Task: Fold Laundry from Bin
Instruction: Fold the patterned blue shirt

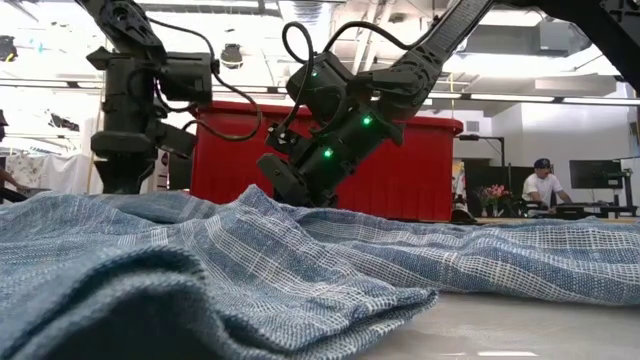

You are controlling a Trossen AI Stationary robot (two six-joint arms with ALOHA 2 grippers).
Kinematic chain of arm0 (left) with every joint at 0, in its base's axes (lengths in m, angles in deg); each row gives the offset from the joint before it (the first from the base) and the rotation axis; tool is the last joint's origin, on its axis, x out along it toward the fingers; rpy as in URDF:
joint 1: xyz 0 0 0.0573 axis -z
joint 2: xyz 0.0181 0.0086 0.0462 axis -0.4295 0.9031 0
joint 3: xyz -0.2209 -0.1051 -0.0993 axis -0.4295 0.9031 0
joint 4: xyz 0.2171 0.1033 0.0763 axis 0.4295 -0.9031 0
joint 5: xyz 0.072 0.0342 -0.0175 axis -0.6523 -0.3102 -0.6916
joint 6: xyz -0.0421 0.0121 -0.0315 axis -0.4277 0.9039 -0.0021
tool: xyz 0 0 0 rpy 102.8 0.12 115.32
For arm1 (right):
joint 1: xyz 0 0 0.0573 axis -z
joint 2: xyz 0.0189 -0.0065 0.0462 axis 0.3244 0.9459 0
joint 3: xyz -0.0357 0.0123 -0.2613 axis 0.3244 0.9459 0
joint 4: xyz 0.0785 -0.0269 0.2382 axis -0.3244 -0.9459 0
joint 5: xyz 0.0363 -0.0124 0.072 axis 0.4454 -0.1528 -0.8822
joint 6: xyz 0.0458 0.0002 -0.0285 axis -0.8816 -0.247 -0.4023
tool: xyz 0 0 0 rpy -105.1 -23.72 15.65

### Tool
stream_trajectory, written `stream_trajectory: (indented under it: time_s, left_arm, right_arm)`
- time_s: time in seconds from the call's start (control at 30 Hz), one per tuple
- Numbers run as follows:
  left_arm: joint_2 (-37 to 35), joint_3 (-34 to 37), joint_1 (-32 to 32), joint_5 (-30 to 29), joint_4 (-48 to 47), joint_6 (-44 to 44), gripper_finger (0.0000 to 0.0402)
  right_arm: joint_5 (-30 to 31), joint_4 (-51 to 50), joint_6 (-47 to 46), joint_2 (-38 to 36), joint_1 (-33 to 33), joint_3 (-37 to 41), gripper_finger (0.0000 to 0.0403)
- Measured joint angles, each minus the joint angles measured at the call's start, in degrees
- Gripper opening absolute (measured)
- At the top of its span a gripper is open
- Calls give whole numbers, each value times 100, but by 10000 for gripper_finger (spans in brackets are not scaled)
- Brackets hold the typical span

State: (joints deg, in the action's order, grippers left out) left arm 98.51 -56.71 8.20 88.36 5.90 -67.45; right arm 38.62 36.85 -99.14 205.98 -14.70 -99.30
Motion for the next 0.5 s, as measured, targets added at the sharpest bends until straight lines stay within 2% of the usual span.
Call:
stream_trajectory:
  time_s: [0.27,0.5]
  left_arm:
    - [-379,-240,-2,-180,177,215,240]
    - [-343,-247,-3,76,298,503,236]
  right_arm:
    - [0,-13,15,0,0,0,38]
    - [0,-18,24,0,0,0,38]
